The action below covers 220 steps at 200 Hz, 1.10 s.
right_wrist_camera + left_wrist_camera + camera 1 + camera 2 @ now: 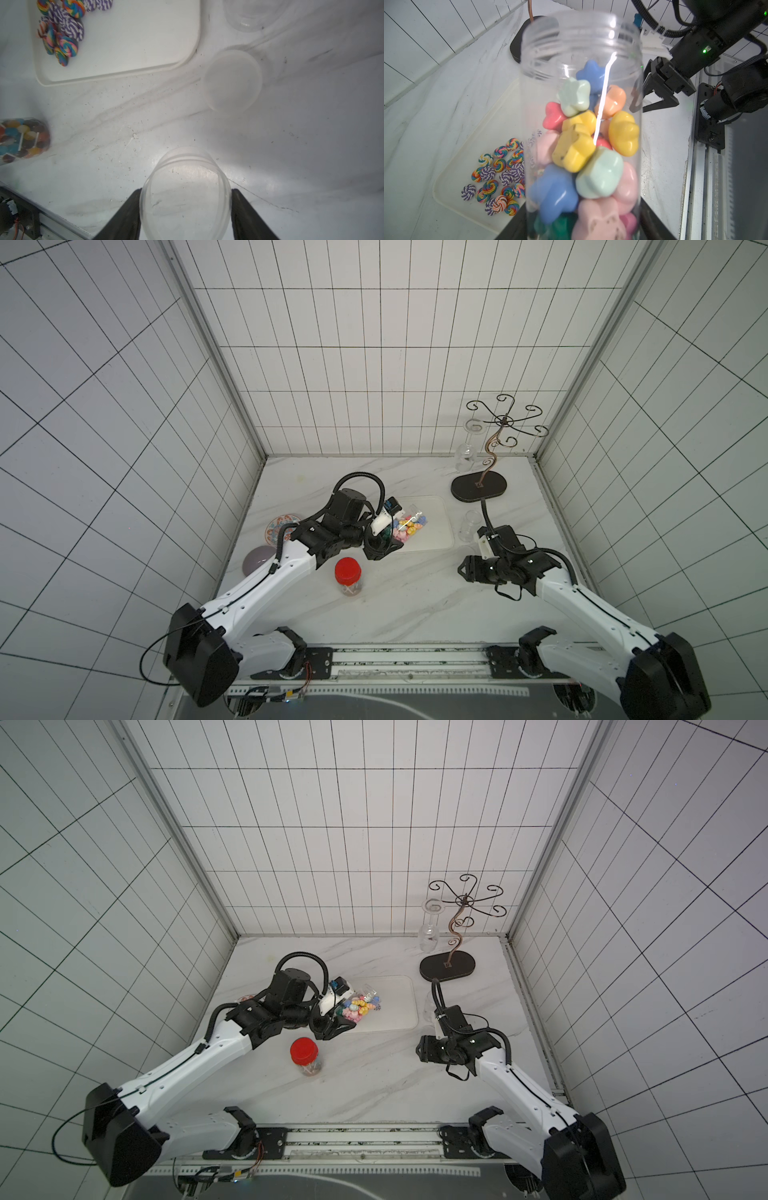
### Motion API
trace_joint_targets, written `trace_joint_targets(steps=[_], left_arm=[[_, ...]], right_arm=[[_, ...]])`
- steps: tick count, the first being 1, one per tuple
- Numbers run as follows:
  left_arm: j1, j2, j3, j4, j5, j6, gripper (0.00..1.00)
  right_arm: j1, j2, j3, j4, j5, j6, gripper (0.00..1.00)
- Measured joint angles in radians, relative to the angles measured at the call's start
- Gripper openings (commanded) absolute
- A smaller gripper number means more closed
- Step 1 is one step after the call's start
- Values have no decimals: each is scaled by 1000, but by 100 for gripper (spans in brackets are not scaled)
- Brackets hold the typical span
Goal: Pour the candies out of the jar
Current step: Place the lid at the center of the board.
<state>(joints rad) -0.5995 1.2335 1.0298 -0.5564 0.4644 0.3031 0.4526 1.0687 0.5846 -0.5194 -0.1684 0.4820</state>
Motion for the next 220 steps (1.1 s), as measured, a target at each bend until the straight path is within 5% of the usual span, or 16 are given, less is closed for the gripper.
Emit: trace_joint_targets(steps=[71,137,220], left_arm=[[0,6,0,0,-3,0,52],[0,10,0,-1,-27,0,52],[0,66,1,-21,-98,-5,51]], right_arm=[[62,62,-32,99,122,79,65],[78,118,-34,127,183,93,77],[85,67,-33,119,213,93,84]])
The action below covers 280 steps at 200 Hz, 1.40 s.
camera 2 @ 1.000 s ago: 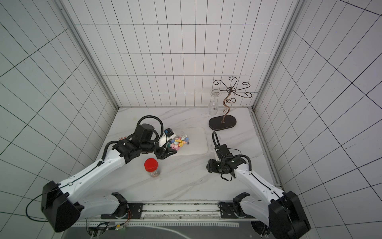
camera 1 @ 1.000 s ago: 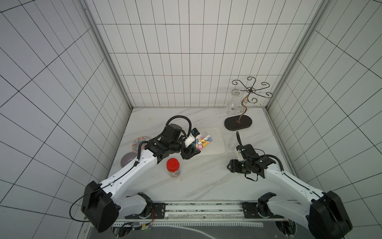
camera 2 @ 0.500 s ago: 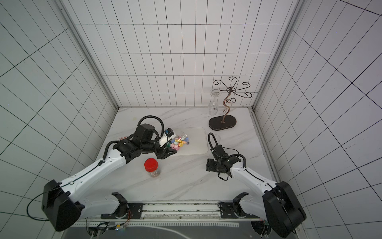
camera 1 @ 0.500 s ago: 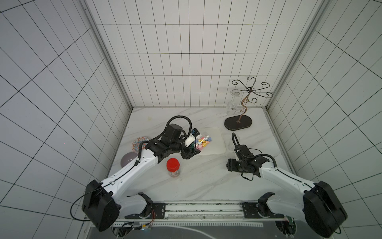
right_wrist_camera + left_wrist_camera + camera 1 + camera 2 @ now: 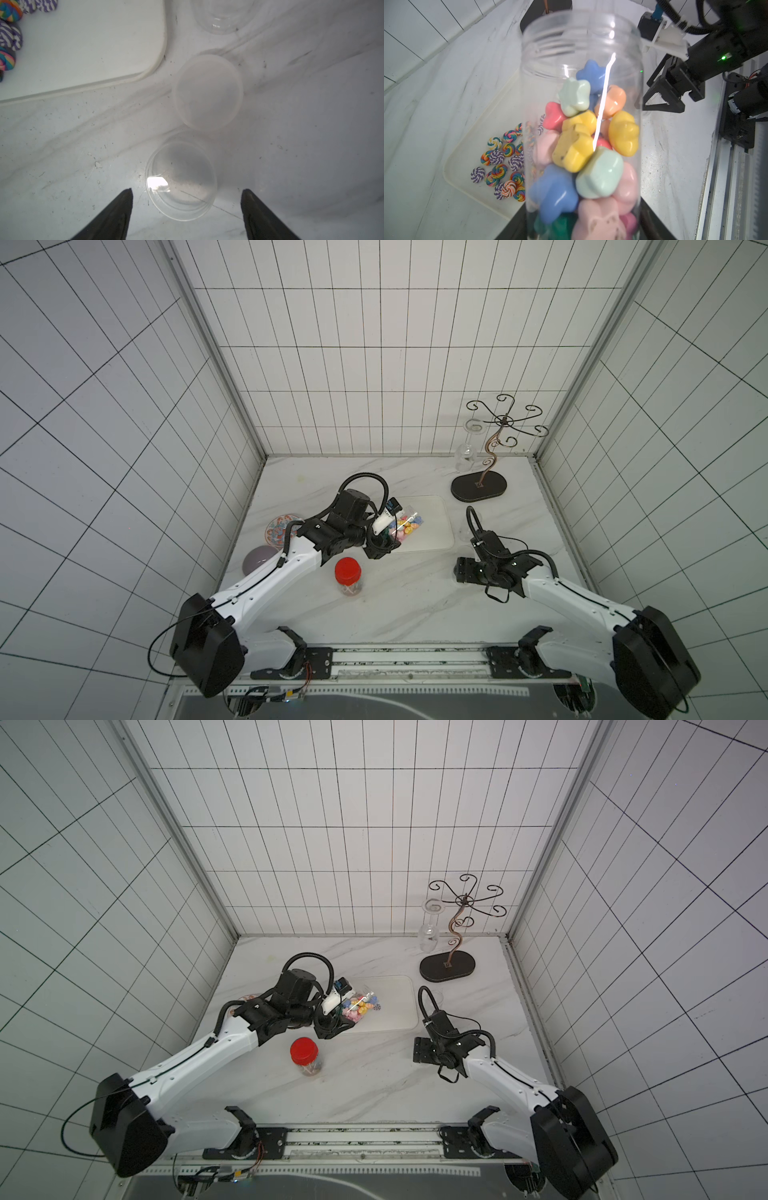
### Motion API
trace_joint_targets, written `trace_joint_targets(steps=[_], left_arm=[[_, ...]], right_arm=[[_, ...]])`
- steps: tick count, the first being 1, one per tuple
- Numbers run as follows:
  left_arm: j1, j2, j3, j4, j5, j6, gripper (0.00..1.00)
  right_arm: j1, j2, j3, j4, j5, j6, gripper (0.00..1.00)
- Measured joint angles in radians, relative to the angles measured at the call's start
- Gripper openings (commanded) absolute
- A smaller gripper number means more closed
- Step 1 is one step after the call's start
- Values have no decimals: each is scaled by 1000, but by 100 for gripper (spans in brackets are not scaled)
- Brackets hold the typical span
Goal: Pour the candies out of the jar
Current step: 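Place the lid at the center of the board, then pour the candies out of the jar onto the tray.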
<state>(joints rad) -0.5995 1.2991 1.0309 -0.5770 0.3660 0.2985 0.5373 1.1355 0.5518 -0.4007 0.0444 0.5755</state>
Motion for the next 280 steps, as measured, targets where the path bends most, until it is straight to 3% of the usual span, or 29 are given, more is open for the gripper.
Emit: trace_joint_targets(steps=[56,146,280], left_arm=[[0,107,65,-95,-71,-27,51],[-71,357,326,-330,-237,-89,51],[-111,615,496,-481,-330,-113,51]], right_arm=[[-10,-75,3,-35,13,-29,86],[-128,-126,5,-53,-32,-130,89],[-236,-171,4,-26,-129,-217,89]])
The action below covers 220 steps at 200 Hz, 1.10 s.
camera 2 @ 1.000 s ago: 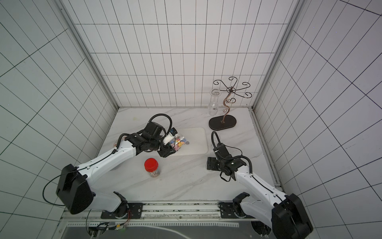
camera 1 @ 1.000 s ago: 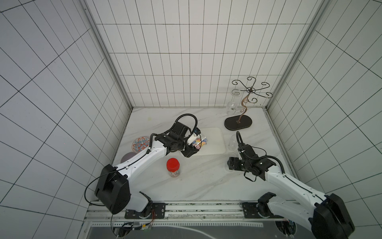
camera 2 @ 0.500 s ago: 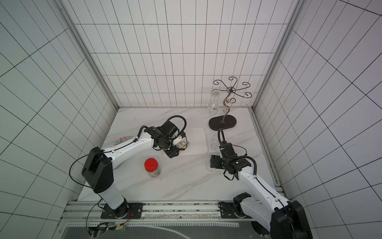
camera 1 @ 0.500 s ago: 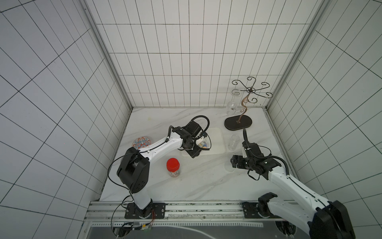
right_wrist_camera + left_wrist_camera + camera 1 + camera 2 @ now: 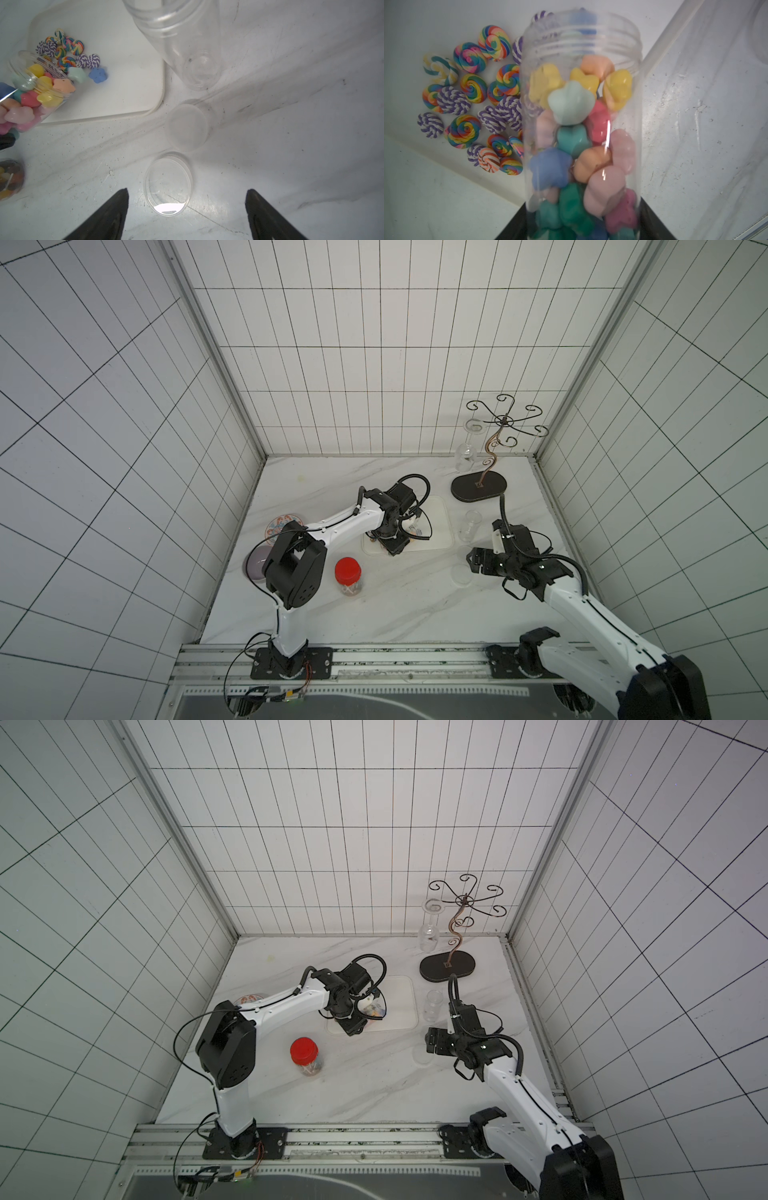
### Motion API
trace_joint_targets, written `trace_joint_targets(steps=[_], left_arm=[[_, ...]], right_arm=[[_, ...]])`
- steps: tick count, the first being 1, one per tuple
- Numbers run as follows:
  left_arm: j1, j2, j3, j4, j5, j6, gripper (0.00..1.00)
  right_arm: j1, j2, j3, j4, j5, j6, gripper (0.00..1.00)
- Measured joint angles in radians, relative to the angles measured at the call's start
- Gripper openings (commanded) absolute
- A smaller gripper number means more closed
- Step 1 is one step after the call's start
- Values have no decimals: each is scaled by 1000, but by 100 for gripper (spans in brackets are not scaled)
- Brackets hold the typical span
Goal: Pour the candies out of the jar
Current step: 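Pour the candies out of the jar onto the tray.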
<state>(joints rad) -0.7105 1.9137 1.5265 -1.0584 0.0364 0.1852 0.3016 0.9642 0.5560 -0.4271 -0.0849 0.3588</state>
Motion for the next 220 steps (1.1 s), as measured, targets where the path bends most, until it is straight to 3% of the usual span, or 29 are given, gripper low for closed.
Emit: trace_joint_targets(steps=[177,220], left_arm=[[-86,211,364,-349,-296,-35,52],[-101,221,382,-404,-398,-55,52]], right_arm=[[-83,-28,0,42,-114,-50,89],[-97,-27,0,47,-133,-57,89]])
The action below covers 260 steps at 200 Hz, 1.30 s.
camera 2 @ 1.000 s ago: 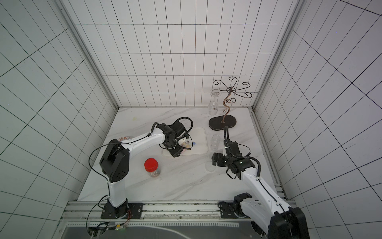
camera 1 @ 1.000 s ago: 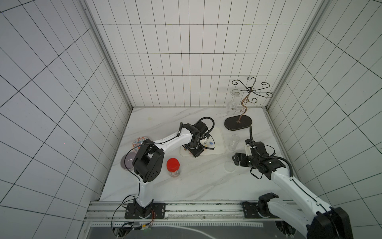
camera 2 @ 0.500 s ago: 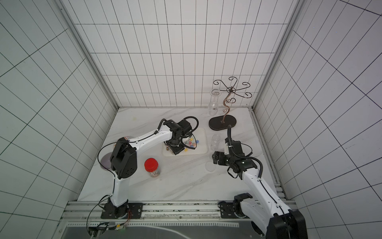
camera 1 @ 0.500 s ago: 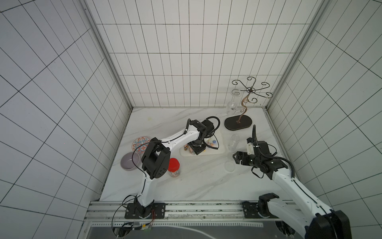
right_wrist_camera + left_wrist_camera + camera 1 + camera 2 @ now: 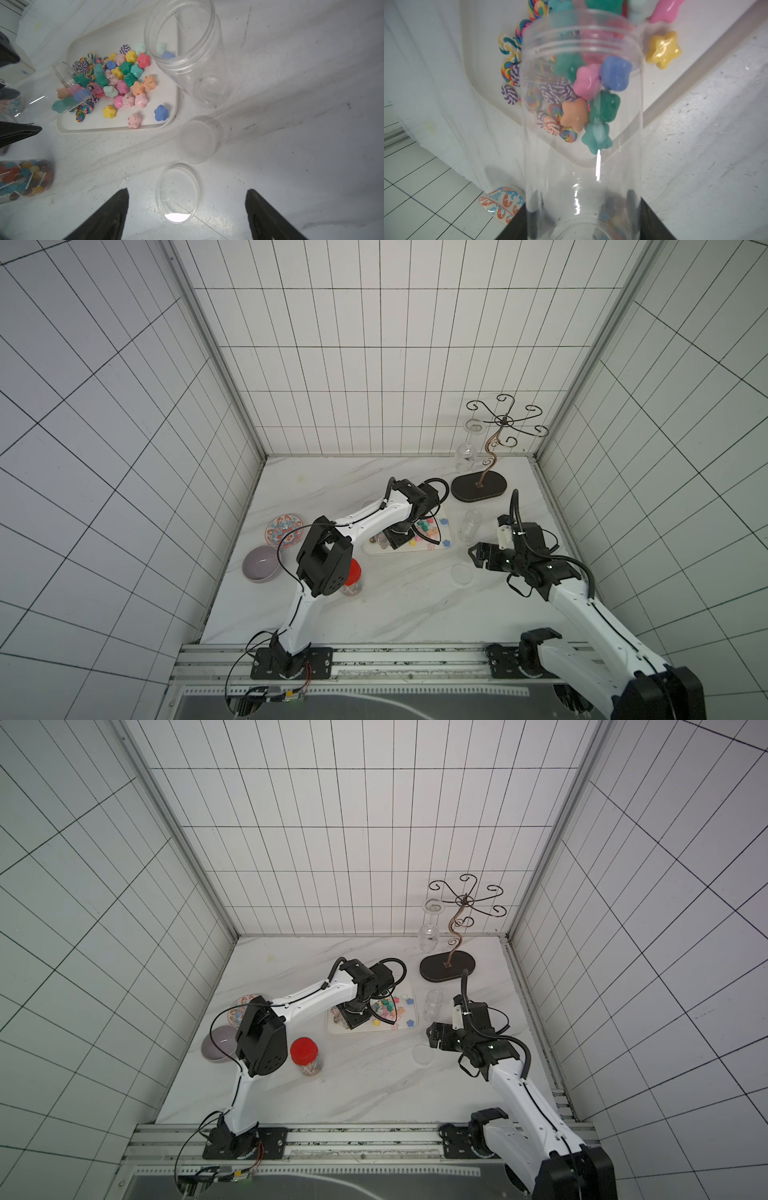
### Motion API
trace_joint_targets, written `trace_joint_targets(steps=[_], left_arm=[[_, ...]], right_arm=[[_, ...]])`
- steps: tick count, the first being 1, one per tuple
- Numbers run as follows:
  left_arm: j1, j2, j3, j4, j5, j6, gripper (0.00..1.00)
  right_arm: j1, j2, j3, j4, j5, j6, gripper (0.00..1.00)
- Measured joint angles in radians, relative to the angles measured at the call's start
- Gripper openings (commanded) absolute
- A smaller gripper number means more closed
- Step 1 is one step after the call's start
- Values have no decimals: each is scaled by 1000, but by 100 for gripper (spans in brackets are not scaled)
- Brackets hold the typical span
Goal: Pour the candies out of the jar
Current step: 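Pour the candies out of the jar onto the tray.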
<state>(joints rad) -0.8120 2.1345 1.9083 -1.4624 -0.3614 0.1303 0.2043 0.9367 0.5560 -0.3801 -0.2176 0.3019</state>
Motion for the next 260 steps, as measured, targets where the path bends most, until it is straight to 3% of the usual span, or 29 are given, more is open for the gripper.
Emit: trace_joint_targets(steps=[115,192,226,260], left_arm=[[-17,-33,-93,-36,-142,-22,52],[-26,-201,-123,-31,-163,-37,52],[-25,-359,-233,48,-114,-45,52],[24,-578,-402,210,51,-31,52]], right_arm=[[-23,4,0,8,-37,-11,89],[-24,10,0,9,-80,-19,84],[-24,-12,0,7,-140,-34,79],[-24,-63,19,7,-238,-45,74]])
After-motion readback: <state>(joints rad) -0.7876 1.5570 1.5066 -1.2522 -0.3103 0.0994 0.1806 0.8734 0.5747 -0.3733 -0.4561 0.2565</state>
